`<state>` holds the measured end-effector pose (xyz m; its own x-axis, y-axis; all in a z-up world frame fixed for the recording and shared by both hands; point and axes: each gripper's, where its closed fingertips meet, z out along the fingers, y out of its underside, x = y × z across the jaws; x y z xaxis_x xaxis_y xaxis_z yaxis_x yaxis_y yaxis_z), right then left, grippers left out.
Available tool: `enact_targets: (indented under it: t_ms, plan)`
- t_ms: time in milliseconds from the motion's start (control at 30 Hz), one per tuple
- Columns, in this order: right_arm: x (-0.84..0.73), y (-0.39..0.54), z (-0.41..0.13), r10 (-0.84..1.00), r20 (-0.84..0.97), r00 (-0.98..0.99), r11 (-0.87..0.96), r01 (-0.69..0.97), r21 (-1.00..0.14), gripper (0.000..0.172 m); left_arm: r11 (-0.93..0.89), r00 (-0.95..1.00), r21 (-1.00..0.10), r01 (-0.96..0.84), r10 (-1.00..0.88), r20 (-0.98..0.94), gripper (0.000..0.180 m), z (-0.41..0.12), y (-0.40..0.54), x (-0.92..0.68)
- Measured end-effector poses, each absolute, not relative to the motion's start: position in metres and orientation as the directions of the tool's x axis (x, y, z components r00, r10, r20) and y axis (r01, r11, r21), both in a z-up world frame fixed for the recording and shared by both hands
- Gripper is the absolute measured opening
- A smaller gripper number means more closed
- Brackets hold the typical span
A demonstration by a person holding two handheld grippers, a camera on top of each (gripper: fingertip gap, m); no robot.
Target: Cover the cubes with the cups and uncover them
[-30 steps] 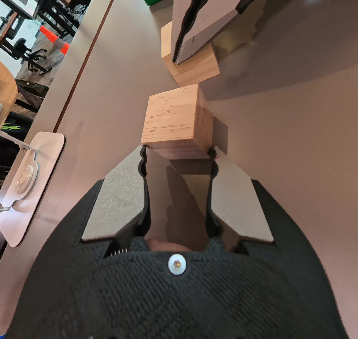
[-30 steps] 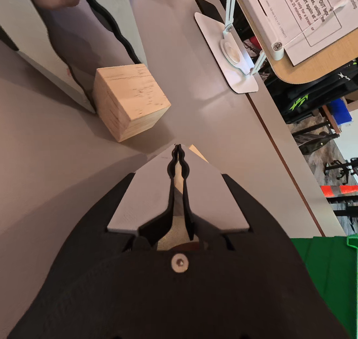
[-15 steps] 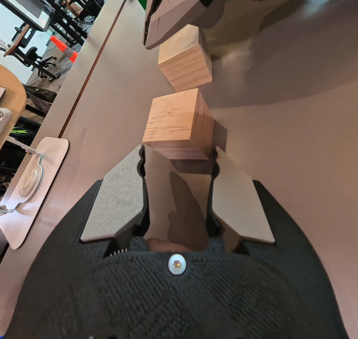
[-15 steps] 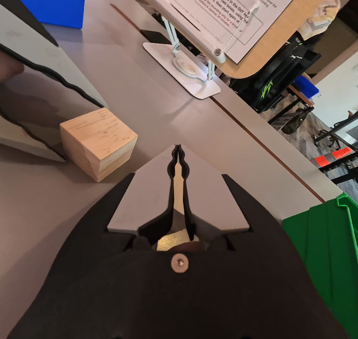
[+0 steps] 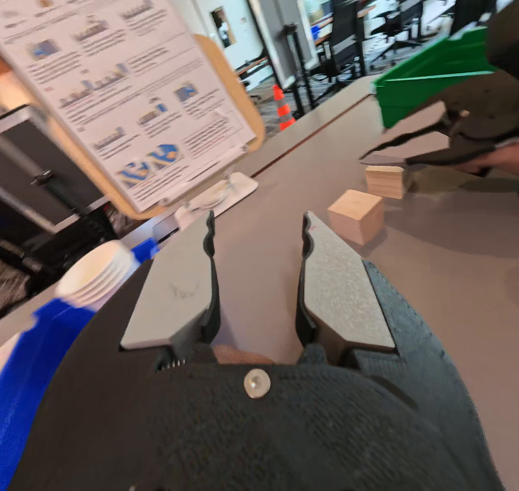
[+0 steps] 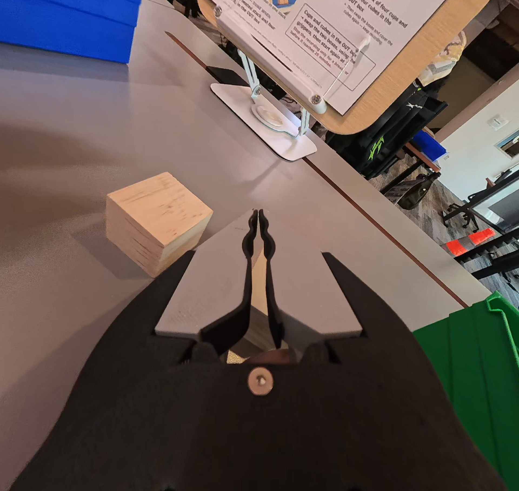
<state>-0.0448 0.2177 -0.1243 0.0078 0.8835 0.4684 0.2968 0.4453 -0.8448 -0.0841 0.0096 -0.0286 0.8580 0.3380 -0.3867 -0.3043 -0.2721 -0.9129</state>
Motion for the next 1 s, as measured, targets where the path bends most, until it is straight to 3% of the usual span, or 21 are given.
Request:
enact_targets:
  t_ms: [100,333,533,600,633,667,1000]
  plan:
    - [-0.044,0.210,-0.115,0.877,0.480,0.009,0.463,0.247,-0.851,0.000,-0.341,0.860,-0.911,-0.230,0.368,-0.355,0.061,-0.008,-0.040,-0.120]
    - [-0.044,0.201,-0.116,0.882,0.470,-0.023,0.462,0.238,-0.854,0.000,-0.557,0.962,-0.821,-0.123,0.138,-0.238,0.067,-0.042,-0.091,-0.187]
    - [-0.044,0.204,-0.115,0.881,0.473,-0.013,0.462,0.236,-0.855,0.000,-0.790,0.975,-0.602,-0.117,0.025,-0.222,0.065,-0.119,-0.108,-0.206]
    - [-0.043,0.205,-0.115,0.884,0.468,-0.010,0.458,0.233,-0.858,0.000,-0.858,0.985,-0.506,-0.087,0.001,-0.171,0.045,-0.149,-0.118,-0.206]
    - [-0.044,0.205,-0.115,0.884,0.467,-0.011,0.457,0.233,-0.858,0.000,-0.829,0.993,-0.556,-0.065,0.001,-0.117,0.036,-0.147,-0.111,-0.201]
    - [-0.044,0.205,-0.115,0.884,0.467,-0.013,0.457,0.235,-0.858,0.000,-0.814,0.996,-0.579,-0.041,0.016,-0.093,0.046,-0.146,-0.107,-0.202]
    - [-0.044,0.202,-0.115,0.878,0.477,-0.022,0.469,0.231,-0.852,0.000,-0.817,0.998,-0.576,-0.025,0.013,-0.062,0.057,-0.139,-0.113,-0.201]
